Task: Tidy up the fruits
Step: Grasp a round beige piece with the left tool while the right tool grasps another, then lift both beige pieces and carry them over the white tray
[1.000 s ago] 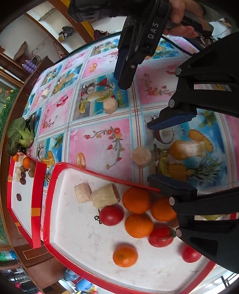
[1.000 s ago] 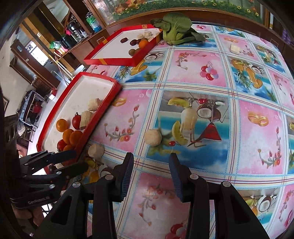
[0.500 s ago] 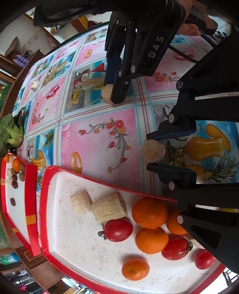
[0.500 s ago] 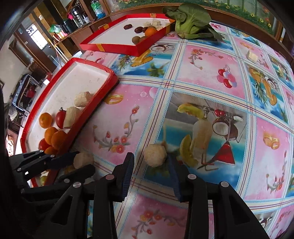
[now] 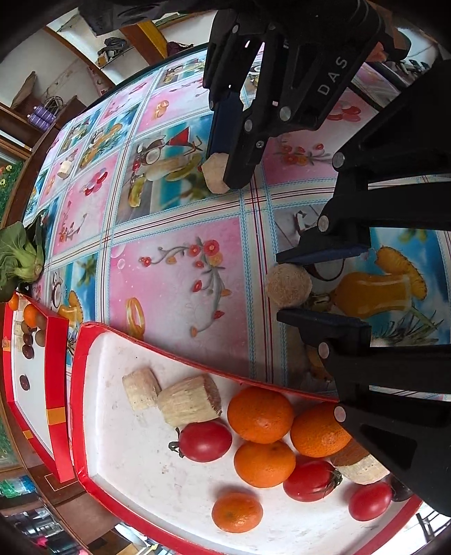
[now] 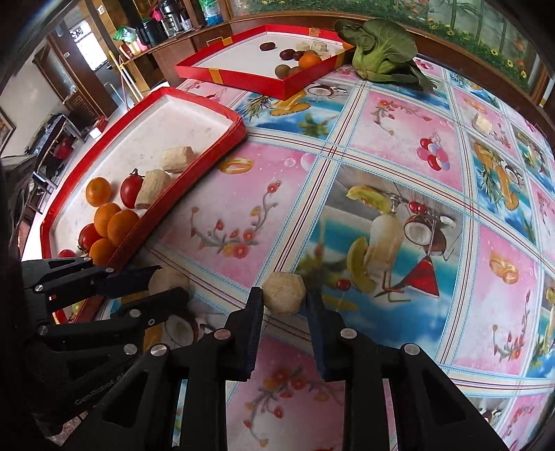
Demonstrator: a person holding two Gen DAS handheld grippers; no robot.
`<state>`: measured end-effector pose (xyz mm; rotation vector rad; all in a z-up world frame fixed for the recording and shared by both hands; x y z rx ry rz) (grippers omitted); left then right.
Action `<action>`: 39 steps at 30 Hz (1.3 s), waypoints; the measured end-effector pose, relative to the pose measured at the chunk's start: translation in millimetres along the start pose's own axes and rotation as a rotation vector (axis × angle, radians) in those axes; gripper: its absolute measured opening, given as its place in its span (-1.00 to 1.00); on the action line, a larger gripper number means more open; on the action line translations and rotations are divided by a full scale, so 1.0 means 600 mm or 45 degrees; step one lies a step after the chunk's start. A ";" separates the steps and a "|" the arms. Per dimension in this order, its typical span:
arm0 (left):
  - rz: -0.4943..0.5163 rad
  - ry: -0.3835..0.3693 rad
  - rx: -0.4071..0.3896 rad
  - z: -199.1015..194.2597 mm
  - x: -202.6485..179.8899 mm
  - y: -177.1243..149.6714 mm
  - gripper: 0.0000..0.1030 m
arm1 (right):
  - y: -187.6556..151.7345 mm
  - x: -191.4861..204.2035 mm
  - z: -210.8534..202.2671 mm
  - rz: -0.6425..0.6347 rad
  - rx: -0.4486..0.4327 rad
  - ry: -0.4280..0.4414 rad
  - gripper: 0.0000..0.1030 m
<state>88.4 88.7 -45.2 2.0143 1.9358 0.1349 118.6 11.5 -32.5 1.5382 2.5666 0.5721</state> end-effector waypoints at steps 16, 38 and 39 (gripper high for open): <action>-0.008 -0.020 -0.039 -0.042 -0.002 -0.013 -0.56 | -0.010 0.026 -0.032 -0.006 -0.023 0.090 -0.50; -0.267 0.062 -0.149 -0.156 0.231 -0.040 -0.55 | 0.055 0.141 -0.025 -0.097 -0.050 0.210 -0.51; -0.281 0.066 -0.149 -0.156 0.241 -0.040 -0.55 | 0.059 0.149 -0.025 -0.105 -0.050 0.217 -0.50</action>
Point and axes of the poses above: each gripper's, at about its wrist camera, not at the fingertips, and z roughly the way its jaws point, x to its left, y to its top, the point moved 6 cm from there along z, roughly the way its jaws point, and after that the axes turned 2 degrees about -z, right-handed, at the moved point
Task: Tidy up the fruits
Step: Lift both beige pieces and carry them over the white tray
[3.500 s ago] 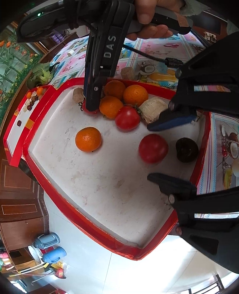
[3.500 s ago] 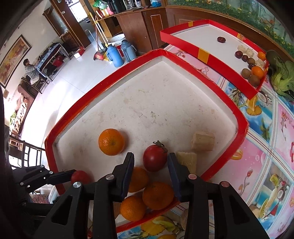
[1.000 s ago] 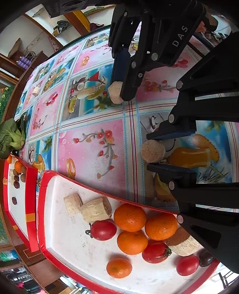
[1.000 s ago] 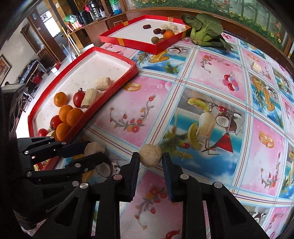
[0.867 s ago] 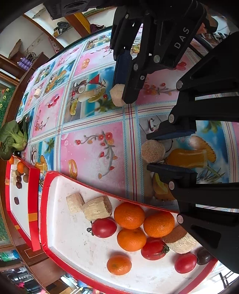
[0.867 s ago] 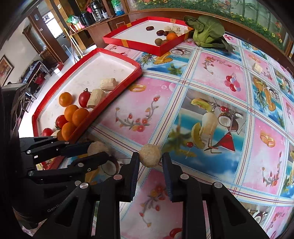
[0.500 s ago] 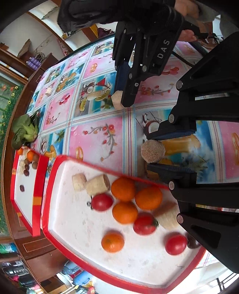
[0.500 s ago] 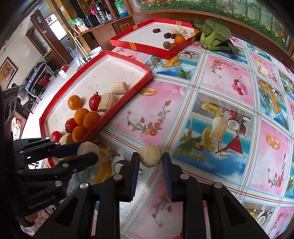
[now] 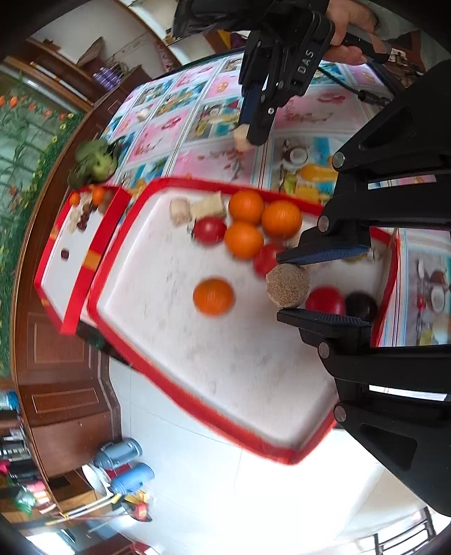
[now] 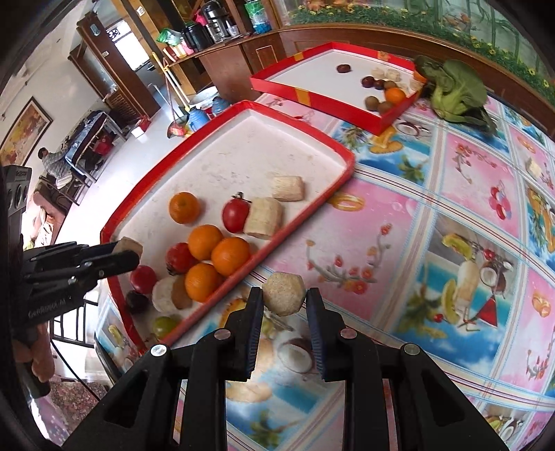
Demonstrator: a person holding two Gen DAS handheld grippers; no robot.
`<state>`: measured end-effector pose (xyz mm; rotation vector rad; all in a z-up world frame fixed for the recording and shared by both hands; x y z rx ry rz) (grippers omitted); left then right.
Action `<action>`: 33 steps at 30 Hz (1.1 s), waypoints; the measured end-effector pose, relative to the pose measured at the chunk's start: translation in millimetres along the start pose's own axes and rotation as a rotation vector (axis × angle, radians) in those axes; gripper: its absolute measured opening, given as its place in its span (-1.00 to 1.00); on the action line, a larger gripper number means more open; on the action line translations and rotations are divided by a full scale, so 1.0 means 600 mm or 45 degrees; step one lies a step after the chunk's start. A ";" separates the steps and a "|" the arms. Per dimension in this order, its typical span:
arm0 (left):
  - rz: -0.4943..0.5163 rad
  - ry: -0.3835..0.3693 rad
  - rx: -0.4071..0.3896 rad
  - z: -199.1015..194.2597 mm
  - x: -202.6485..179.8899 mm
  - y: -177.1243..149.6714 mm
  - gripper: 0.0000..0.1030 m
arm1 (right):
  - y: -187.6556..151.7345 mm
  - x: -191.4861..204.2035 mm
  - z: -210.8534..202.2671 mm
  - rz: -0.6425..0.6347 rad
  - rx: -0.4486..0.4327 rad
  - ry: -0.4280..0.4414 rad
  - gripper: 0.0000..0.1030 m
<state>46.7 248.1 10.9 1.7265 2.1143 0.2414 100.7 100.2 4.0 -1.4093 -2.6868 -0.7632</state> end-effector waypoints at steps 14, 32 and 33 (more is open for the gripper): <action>-0.084 0.013 0.063 0.058 0.067 0.014 -0.55 | 0.092 0.103 0.075 -0.138 0.031 0.026 -0.51; 0.002 0.026 0.083 0.072 0.062 0.012 -0.55 | 0.134 0.143 0.147 -0.285 0.076 -0.053 -0.49; 0.004 0.023 0.084 0.071 0.062 0.011 -0.55 | 0.133 0.145 0.147 -0.280 0.080 -0.035 -0.49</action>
Point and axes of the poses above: each gripper's, at about its wrist camera, not at the fingertips, and z roughly the way its jaws point, x to its left, y to its top, the point moved 6 cm from there along z, roughly the way its jaws point, and after that the axes turned 2 degrees about -z, right-handed, at the moved point
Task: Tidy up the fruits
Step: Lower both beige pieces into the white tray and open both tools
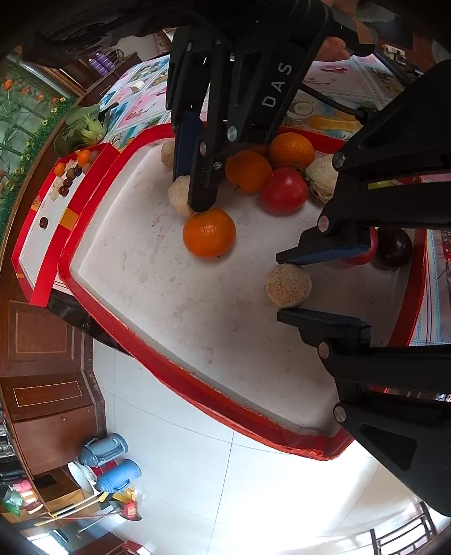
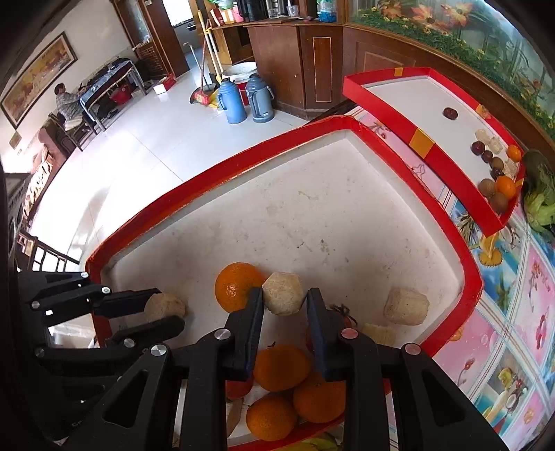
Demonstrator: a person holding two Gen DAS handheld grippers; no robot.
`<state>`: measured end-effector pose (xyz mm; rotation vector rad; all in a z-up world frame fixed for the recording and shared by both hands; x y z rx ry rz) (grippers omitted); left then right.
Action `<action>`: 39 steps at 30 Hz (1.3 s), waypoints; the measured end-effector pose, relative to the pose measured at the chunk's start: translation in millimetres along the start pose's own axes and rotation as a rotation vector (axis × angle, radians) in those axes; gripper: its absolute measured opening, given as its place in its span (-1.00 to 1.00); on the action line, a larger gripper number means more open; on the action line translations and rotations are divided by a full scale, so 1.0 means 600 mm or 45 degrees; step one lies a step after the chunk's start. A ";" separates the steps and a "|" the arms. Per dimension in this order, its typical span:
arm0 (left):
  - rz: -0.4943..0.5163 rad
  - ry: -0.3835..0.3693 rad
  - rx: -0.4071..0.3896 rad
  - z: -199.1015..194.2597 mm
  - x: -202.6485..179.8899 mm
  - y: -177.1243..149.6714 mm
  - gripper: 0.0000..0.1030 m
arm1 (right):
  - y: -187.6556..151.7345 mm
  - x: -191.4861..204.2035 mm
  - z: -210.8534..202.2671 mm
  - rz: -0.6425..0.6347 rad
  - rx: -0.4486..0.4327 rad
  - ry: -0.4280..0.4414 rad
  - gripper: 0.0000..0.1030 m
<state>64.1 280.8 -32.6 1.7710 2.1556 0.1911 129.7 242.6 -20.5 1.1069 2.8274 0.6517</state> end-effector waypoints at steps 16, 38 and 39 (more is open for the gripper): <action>0.008 -0.006 0.012 0.005 -0.014 0.000 -0.55 | -0.013 0.008 0.023 -0.068 0.057 -0.013 -0.49; -0.027 0.049 -0.077 -0.038 -0.046 -0.026 0.11 | -0.079 -0.015 -0.084 0.087 -0.074 0.006 0.15; -0.016 0.064 -0.100 -0.046 -0.049 -0.029 0.11 | -0.085 -0.016 -0.090 0.093 -0.078 0.010 0.15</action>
Point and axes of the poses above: each gripper's, at about its wrist camera, not at the fingertips, and z roughly the way its jaws point, x to its left, y to its top, the point moved 6 cm from there along z, roughly the way its jaws point, and after that the axes turned 2 degrees about -z, right-handed, at the moved point
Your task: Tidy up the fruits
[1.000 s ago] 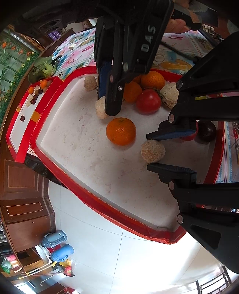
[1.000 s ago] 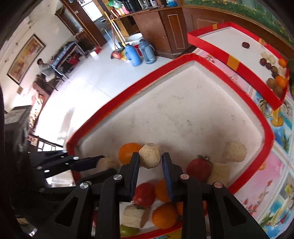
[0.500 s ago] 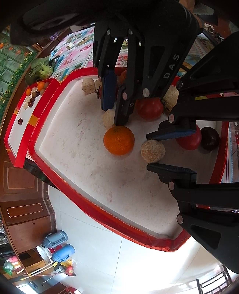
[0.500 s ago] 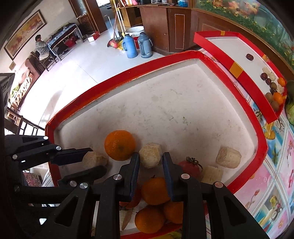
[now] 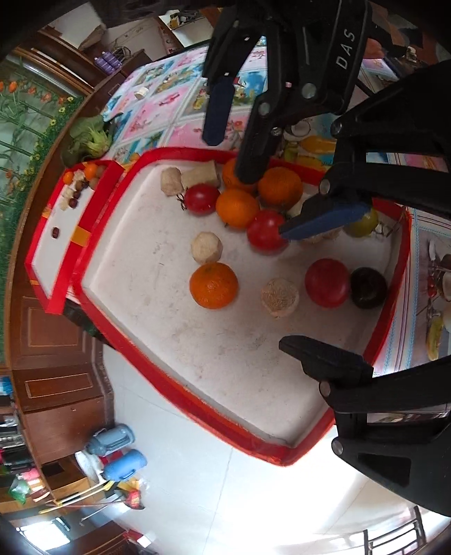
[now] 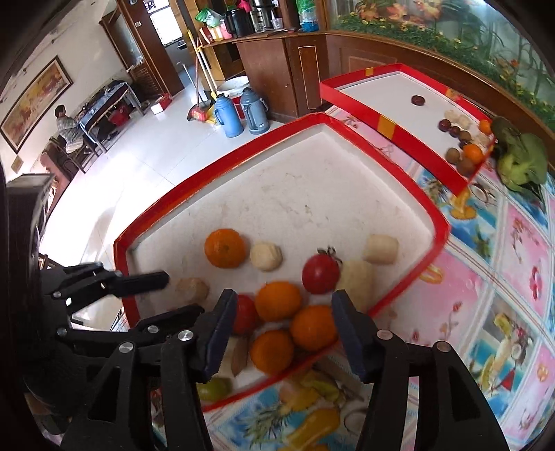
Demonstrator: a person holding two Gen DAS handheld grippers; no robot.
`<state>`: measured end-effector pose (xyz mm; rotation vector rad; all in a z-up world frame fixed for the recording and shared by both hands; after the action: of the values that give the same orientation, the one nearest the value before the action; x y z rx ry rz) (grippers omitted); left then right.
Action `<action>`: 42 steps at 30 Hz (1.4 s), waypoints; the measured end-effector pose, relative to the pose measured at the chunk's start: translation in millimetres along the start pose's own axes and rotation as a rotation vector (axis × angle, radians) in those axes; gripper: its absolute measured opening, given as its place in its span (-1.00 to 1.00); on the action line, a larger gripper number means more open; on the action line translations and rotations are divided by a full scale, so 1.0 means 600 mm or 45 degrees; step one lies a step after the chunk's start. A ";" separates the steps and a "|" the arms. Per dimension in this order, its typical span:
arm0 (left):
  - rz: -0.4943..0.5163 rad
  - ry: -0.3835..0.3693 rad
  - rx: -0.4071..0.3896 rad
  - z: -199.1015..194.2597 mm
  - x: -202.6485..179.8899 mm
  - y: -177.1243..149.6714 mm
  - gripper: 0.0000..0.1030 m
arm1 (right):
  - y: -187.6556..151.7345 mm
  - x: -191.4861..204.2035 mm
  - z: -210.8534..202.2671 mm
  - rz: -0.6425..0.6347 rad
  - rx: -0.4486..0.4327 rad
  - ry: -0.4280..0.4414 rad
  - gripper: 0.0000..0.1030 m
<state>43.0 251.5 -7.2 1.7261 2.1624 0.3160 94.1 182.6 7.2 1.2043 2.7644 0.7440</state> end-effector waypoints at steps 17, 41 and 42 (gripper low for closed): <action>0.061 0.306 -0.043 -0.057 0.005 -0.045 0.16 | -0.077 -0.022 -0.082 0.063 -0.072 -0.010 0.66; 0.037 0.200 -0.008 -0.059 0.004 -0.065 0.16 | -0.077 0.015 -0.091 0.022 -0.092 -0.003 0.66; 0.036 0.194 -0.008 -0.059 0.004 -0.064 0.16 | -0.077 0.016 -0.091 0.022 -0.093 -0.002 0.66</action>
<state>-6.3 246.2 10.0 1.7830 2.2404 0.4754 44.2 139.8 37.0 1.2167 2.7034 0.8372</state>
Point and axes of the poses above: each gripper's, at about its wrist camera, not at the fingertips, and z roughly the way its jaws point, x to its left, y to its top, the point moved 6 cm from there along z, roughly the way its jaws point, and after that the axes turned 2 degrees about -z, right-handed, at the moved point
